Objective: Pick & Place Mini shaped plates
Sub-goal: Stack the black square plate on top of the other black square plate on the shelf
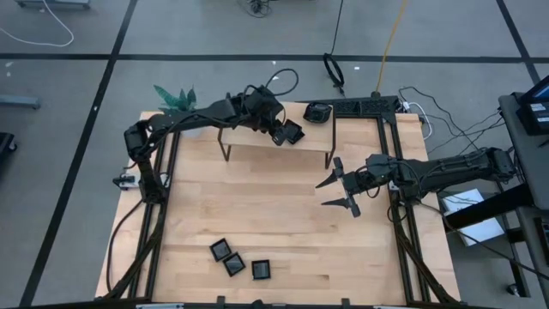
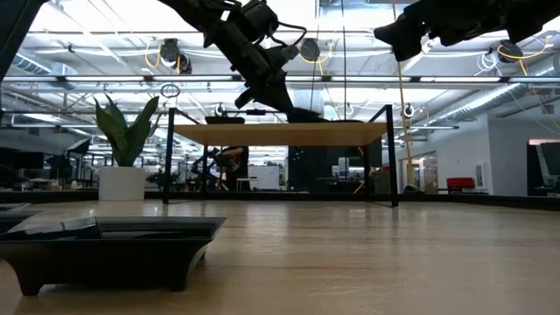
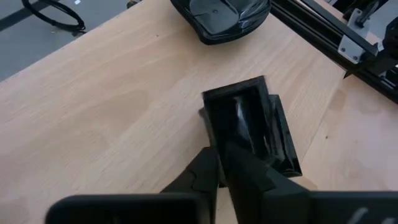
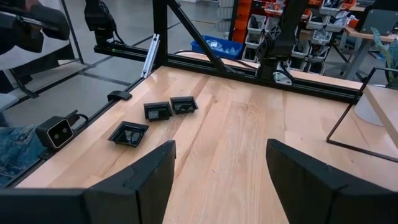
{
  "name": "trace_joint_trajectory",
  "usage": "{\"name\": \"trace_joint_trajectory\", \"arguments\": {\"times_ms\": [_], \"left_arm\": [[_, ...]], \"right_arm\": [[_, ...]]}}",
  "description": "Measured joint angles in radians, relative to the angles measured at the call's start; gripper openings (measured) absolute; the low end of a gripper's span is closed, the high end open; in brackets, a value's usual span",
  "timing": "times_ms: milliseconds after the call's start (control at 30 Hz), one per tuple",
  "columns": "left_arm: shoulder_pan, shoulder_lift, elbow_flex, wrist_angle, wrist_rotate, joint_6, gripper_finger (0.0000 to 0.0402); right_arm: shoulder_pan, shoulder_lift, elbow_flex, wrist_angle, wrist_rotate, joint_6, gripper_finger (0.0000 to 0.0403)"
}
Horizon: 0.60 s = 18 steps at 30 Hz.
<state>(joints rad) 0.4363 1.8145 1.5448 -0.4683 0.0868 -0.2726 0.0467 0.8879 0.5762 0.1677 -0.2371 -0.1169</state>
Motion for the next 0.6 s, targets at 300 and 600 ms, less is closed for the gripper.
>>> {"name": "trace_joint_trajectory", "arguments": {"times_ms": [300, 600], "left_arm": [[-0.01, -0.015, 0.0, -0.001, -0.062, 0.121, 0.0142], [-0.068, -0.162, 0.0, 0.037, -0.066, 0.302, 0.0179]], "right_arm": [[0.0, 0.0, 0.0, -0.001, 0.0, 0.0, 0.0238], [0.0, 0.0, 0.0, 0.002, 0.053, -0.051, 0.0238]]}}
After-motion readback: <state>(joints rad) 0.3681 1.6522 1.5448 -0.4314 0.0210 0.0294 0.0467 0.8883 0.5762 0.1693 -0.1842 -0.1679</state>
